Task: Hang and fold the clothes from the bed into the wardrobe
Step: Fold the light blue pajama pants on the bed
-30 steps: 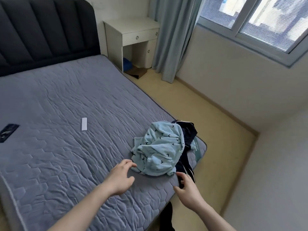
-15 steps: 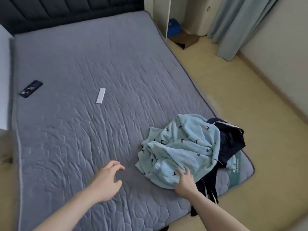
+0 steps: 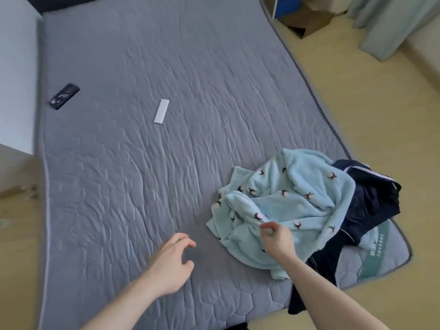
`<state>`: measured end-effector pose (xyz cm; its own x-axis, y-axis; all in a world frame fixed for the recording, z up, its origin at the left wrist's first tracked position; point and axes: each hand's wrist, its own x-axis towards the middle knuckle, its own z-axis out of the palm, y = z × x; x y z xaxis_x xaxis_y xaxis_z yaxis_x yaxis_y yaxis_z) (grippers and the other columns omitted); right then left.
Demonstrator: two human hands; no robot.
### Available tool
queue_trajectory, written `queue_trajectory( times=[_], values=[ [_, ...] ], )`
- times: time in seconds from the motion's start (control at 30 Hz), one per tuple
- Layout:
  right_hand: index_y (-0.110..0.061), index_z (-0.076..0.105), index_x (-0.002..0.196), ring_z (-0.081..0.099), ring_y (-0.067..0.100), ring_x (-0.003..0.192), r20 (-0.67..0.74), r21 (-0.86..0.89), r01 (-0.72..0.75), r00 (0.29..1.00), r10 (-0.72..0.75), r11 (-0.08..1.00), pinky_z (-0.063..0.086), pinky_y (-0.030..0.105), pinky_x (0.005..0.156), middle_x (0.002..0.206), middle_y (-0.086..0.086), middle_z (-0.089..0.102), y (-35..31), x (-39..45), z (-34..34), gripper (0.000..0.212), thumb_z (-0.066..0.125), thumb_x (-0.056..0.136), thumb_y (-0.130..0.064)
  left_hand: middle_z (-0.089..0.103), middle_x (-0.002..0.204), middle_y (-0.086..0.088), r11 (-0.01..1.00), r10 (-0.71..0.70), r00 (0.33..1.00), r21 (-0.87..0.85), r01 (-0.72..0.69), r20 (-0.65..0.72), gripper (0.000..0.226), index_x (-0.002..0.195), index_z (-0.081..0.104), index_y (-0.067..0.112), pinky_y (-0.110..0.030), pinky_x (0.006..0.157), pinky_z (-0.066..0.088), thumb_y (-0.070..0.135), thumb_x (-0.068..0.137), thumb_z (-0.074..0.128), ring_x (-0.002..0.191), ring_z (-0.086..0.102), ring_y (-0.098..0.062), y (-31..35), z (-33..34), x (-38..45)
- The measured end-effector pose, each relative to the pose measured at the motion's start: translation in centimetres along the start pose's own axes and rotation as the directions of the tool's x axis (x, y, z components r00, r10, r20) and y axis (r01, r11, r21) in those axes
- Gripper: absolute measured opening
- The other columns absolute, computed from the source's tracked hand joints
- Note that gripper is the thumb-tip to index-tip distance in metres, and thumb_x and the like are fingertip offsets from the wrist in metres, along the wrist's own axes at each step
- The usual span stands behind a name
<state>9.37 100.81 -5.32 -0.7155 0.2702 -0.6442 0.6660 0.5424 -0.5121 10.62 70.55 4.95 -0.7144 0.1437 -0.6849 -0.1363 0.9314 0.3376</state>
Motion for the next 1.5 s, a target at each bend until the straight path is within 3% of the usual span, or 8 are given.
queue_trajectory(
  times=[0.23, 0.43, 0.67, 0.8, 0.93, 1.1, 1.37, 1.5],
  values=[
    [-0.027, 0.077, 0.082, 0.063, -0.005, 0.077, 0.033, 0.53, 0.044, 0.997, -0.072, 0.847, 0.046, 0.012, 0.066, 0.087, -0.011, 0.076, -7.2, -16.7, -6.7, 0.024, 0.059, 0.098, -0.025, 0.026, 0.149, 0.023, 0.993, 0.111, 0.994, -0.027, -0.112, -0.009, 0.065, 0.147, 0.033, 0.036, -0.034, 0.1, 0.048, 0.029, 0.086, 0.056, 0.126, 0.051, -0.012, 3.1, -4.4, -8.0],
    [-0.017, 0.074, 0.08, 0.062, 0.007, 0.091, 0.111, 0.674, 0.114, 0.961, -0.252, 0.73, 0.042, 0.031, 0.089, 0.093, -0.01, 0.073, -15.0, -30.2, -9.4, 0.023, 0.065, 0.085, -0.037, 0.018, 0.163, 0.021, 0.875, 0.419, 0.897, -0.2, -0.44, -0.14, 0.106, 0.159, 0.009, 0.04, -0.03, 0.121, 0.028, 0.044, 0.078, 0.076, 0.148, 0.023, -0.001, 4.5, -8.2, -16.3],
    [-0.02, 0.071, 0.077, 0.061, 0.012, 0.07, 0.322, 0.686, 0.053, 0.872, -0.368, 0.726, 0.048, 0.022, 0.064, 0.077, -0.002, 0.065, -20.0, -41.6, -7.5, 0.014, 0.069, 0.084, -0.032, 0.034, 0.155, 0.022, 0.706, 0.517, 0.779, -0.337, -0.623, -0.355, 0.091, 0.136, 0.035, 0.04, -0.022, 0.113, 0.037, 0.028, 0.064, 0.09, 0.14, 0.041, 0.002, -0.5, -13.2, -25.4],
    [-0.017, 0.076, 0.087, 0.069, 0.016, 0.08, 0.402, 0.624, 0.034, 0.843, -0.358, 0.781, 0.055, 0.025, 0.069, 0.088, 0.006, 0.072, -21.8, -45.2, -5.0, 0.012, 0.066, 0.086, -0.024, 0.068, 0.097, 0.007, 0.707, 0.521, 0.807, -0.39, -0.59, -0.278, 0.059, 0.113, 0.042, 0.041, -0.032, 0.072, 0.056, 0.023, 0.07, 0.079, 0.08, 0.065, -0.006, -3.7, -15.6, -30.5],
    [-0.013, 0.076, 0.101, 0.071, 0.018, 0.088, 0.14, 0.477, 0.167, 0.955, -0.263, 0.863, 0.058, 0.043, 0.086, 0.104, 0.013, 0.077, -22.7, -46.8, -3.1, 0.022, 0.061, 0.101, -0.029, 0.061, 0.068, 0.007, 0.695, 0.455, 0.796, -0.4, -0.598, -0.4, 0.007, 0.079, 0.061, 0.019, -0.026, 0.06, 0.044, 0.019, 0.073, 0.064, 0.064, 0.053, -0.005, -5.9, -18.8, -34.8],
    [-0.036, 0.055, 0.126, 0.061, -0.001, 0.103, -0.136, 0.234, 0.447, 0.894, -0.426, 0.863, 0.051, 0.021, 0.08, 0.121, -0.017, 0.059, -24.0, -51.6, -0.5, 0.035, 0.066, 0.094, -0.045, 0.04, 0.053, 0.008, 0.692, 0.241, 0.787, -0.468, -0.55, -0.568, 0.029, 0.057, 0.044, 0.017, -0.017, 0.048, 0.031, 0.028, 0.072, 0.064, 0.051, 0.037, -0.007, -6.3, -21.8, -38.1],
    [-0.033, 0.048, 0.125, 0.06, -0.002, 0.108, 0.179, 0.236, 0.403, 0.877, -0.447, 0.884, 0.054, 0.022, 0.091, 0.125, -0.017, 0.059, -26.6, -55.6, 8.1, 0.073, 0.083, 0.068, -0.062, 0.041, 0.053, 0.009, 0.674, 0.2, 0.753, -0.47, -0.57, -0.627, 0.033, 0.061, 0.047, 0.015, -0.02, 0.048, 0.034, 0.021, 0.082, 0.07, 0.051, 0.038, -0.009, -5.5, -24.1, -40.3],
    [-0.036, 0.048, 0.099, 0.066, -0.001, 0.085, -0.008, 0.293, 0.436, 0.891, -0.454, 0.851, 0.05, 0.014, 0.059, 0.106, -0.006, 0.064, -29.6, -53.9, 9.5, 0.054, 0.084, 0.064, -0.054, 0.047, 0.062, 0.004, 0.583, 0.195, 0.79, -0.579, -0.57, -0.581, 0.025, 0.068, 0.052, 0.018, -0.028, 0.061, 0.04, 0.028, 0.08, 0.072, 0.061, 0.045, -0.012, -4.9, -25.5, -41.1]
  ],
)
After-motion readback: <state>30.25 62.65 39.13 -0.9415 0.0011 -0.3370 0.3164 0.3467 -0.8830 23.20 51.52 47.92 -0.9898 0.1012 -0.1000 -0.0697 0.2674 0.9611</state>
